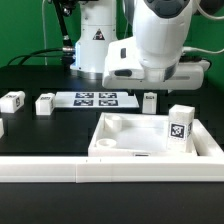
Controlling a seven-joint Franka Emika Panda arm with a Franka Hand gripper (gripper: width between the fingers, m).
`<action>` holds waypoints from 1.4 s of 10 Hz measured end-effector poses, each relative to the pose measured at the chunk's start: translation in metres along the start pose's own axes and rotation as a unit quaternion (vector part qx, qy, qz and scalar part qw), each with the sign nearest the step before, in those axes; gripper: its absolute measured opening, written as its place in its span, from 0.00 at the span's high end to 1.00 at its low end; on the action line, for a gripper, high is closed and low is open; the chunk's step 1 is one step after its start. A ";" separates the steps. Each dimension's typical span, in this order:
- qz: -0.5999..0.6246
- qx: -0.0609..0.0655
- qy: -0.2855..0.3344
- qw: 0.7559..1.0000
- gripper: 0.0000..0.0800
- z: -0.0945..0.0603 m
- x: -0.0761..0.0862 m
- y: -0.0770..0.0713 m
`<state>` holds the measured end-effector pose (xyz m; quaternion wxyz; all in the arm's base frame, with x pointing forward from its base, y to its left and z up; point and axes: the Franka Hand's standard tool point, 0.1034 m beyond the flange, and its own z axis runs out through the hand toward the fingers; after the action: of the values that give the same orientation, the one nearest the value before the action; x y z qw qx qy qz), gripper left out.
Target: Assemble square table
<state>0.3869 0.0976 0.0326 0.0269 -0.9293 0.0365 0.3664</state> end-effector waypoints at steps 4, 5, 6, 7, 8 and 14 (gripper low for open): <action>0.002 -0.005 -0.035 0.999 0.19 0.010 0.001 -0.003; 0.002 -0.005 -0.035 0.999 0.19 0.011 0.001 -0.003; 0.002 -0.006 -0.037 0.999 0.19 0.013 0.000 -0.003; 0.002 -0.006 -0.038 0.999 0.19 0.015 0.000 -0.003; 0.002 -0.007 -0.041 0.999 0.19 0.017 -0.001 -0.002; 0.005 -0.010 -0.037 0.999 0.19 0.035 -0.003 -0.001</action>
Offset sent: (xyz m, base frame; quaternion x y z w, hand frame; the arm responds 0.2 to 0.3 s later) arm -0.0034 0.0103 -0.0028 0.0049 0.0096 0.0060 0.9999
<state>0.3607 0.1017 0.0091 0.0169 -0.9151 0.0365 0.4012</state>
